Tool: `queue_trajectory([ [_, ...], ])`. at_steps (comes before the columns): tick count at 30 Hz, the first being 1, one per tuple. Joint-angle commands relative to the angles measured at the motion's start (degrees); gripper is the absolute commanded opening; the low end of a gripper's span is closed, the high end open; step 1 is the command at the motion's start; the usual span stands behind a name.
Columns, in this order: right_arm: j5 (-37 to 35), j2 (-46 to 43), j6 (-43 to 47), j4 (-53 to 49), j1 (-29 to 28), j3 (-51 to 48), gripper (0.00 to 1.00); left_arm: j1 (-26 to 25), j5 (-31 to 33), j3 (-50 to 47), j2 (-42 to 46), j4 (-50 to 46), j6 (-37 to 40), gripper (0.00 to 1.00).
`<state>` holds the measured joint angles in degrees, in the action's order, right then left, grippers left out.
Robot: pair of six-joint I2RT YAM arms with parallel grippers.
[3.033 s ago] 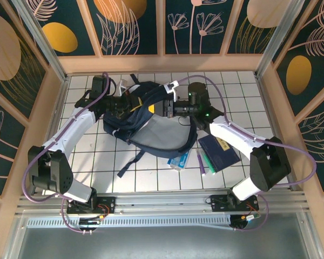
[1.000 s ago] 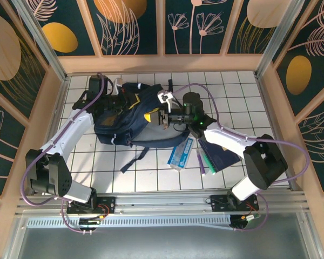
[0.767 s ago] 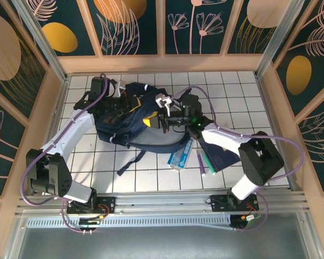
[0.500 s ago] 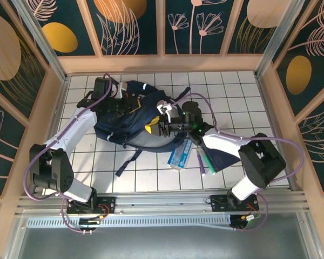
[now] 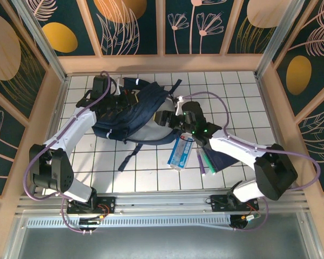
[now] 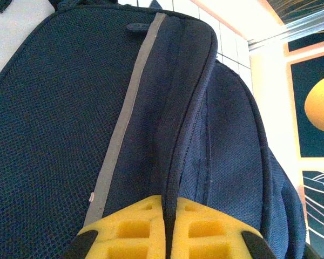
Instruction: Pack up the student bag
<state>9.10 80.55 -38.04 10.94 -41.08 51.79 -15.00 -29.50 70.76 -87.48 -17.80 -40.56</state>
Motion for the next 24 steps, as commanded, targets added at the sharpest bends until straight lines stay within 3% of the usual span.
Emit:
queue_trajectory([
  [1,-6.7,-4.64,-12.93,-9.97,2.09,1.86,0.99,0.58,0.85,-0.62,1.26,3.35,-1.42,0.0],
  [3,-0.47,-5.9,-13.85,-2.48,4.2,-1.39,0.94,0.56,0.34,-0.89,1.26,3.87,-1.29,0.0],
  [8,3.08,-4.53,-13.63,-2.01,4.76,1.63,0.94,0.51,-1.54,-0.98,0.91,4.13,-0.22,0.0],
  [11,5.88,-1.8,-19.27,-3.19,6.68,4.74,0.93,0.53,-2.79,-1.17,0.95,4.38,1.63,0.0],
  [15,12.79,2.7,-31.24,6.69,7.86,4.52,0.87,0.57,-1.91,-1.67,1.65,4.36,4.51,0.0],
  [18,14.91,6.64,-38.67,14.15,7.94,4.65,0.72,0.59,-1.37,-2.22,1.88,4.36,6.95,0.0],
  [21,16.52,10.36,-40.66,16.09,7.86,7.59,0.56,0.51,-0.88,-2.41,1.75,3.91,9.45,0.0],
  [24,16.35,11.53,-42.56,17.21,7.85,8.4,0.26,0.51,-0.25,-1.71,1.74,3.25,12.54,0.0],
])
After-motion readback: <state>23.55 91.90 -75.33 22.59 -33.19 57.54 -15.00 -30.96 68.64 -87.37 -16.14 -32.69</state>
